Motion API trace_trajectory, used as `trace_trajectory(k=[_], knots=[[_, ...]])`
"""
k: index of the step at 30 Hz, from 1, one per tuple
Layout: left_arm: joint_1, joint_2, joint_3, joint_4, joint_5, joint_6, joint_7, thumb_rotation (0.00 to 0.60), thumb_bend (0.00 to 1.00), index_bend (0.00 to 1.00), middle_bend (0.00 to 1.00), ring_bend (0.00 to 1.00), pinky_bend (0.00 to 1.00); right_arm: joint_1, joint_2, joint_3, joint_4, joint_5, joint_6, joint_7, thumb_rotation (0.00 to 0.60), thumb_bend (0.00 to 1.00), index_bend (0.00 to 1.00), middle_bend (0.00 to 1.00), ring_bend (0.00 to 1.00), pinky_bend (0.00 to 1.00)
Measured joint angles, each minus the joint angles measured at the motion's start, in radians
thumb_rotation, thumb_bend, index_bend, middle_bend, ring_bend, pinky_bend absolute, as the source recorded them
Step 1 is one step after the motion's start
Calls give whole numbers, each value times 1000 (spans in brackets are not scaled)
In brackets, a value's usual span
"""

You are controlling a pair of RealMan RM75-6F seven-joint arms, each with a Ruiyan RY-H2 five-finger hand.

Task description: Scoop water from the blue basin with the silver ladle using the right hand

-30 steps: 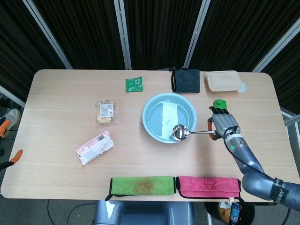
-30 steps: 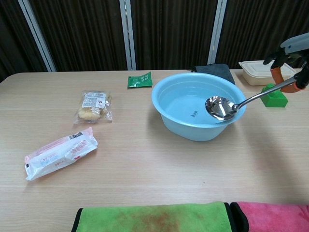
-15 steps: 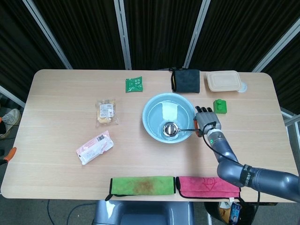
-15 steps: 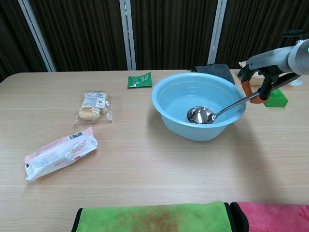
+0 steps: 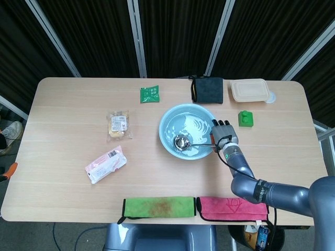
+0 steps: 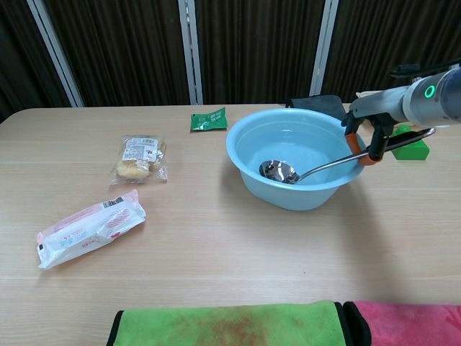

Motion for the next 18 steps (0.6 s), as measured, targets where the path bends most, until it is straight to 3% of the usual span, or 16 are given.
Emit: trace_trajectory(k=[9, 18], knots=[[3, 9, -1, 13, 4, 11, -47, 600, 293, 0, 0, 0, 0, 15, -33, -1, -2, 25, 20, -8, 600, 429, 689, 0, 0, 0], [6, 10, 2, 14, 12, 18, -48, 600, 294, 0, 0, 0, 0, 41, 48, 43, -111, 65, 36, -2, 600, 431, 689, 0, 0, 0]])
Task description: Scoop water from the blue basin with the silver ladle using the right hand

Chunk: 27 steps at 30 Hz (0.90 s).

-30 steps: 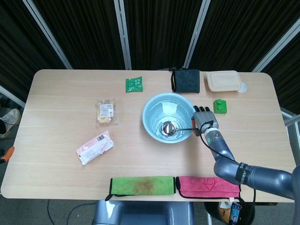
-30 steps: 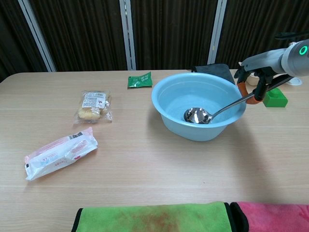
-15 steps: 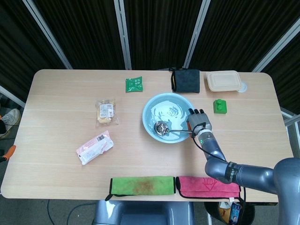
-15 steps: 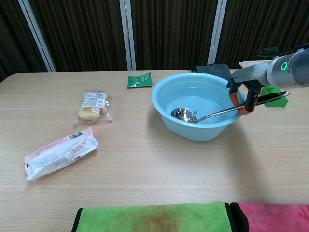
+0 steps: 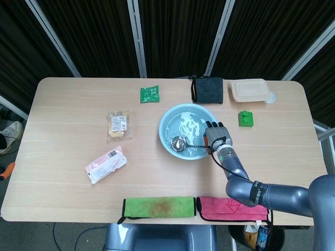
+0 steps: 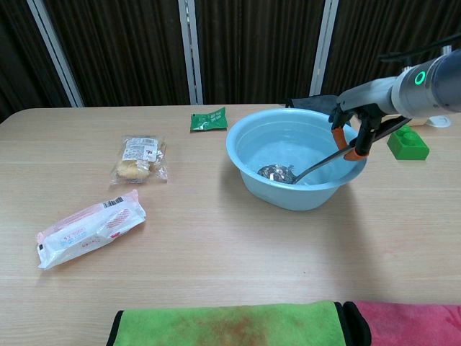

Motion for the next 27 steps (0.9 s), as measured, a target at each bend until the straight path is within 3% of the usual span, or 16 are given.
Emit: trace_trajectory(k=[12, 20, 27], knots=[[3, -1, 11, -12, 23, 13, 18, 600, 292, 0, 0, 0, 0, 37, 193, 63, -206, 73, 39, 20, 600, 429, 689, 0, 0, 0], [1, -5, 13, -17, 26, 12, 38, 600, 292, 0, 0, 0, 0, 42, 271, 76, -237, 111, 9, 48, 600, 429, 689, 0, 0, 0], [0, -8, 15, -22, 27, 12, 55, 600, 293, 0, 0, 0, 0, 44, 276, 53, -211, 118, -21, 55, 600, 430, 689, 0, 0, 0]])
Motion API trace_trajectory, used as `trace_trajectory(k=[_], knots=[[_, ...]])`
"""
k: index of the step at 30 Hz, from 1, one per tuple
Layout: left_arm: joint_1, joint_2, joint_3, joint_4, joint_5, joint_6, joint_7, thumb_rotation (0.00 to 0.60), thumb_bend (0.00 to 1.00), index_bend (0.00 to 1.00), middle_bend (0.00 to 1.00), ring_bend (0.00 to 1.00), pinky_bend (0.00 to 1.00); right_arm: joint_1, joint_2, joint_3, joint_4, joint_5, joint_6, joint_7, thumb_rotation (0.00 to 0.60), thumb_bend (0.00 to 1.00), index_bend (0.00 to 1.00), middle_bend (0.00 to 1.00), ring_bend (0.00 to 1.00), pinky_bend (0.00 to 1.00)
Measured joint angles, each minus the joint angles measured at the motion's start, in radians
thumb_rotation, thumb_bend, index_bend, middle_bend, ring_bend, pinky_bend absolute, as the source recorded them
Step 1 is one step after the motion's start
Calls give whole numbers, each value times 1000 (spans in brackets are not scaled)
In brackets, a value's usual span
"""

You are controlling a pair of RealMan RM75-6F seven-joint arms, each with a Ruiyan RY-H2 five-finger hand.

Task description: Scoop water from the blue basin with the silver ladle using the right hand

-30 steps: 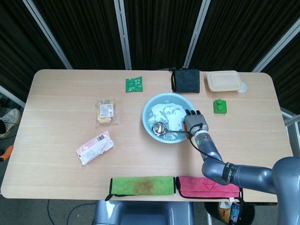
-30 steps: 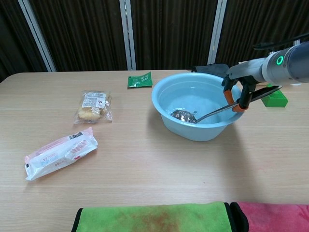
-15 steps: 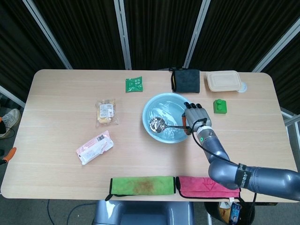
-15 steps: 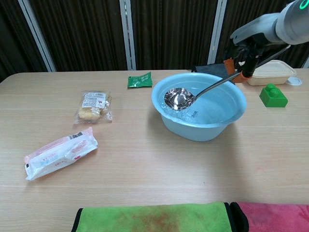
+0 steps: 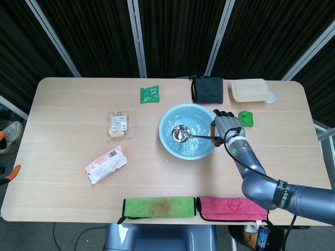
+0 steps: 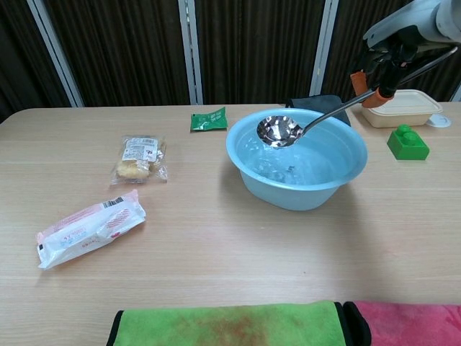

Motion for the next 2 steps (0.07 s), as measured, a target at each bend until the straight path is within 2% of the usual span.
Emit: trace_trajectory(k=[2], knots=[[-1, -1, 0, 0, -2, -4, 3, 600, 294, 0, 0, 0, 0, 1, -5, -6, 15, 0, -11, 2, 600, 430, 689, 0, 0, 0]])
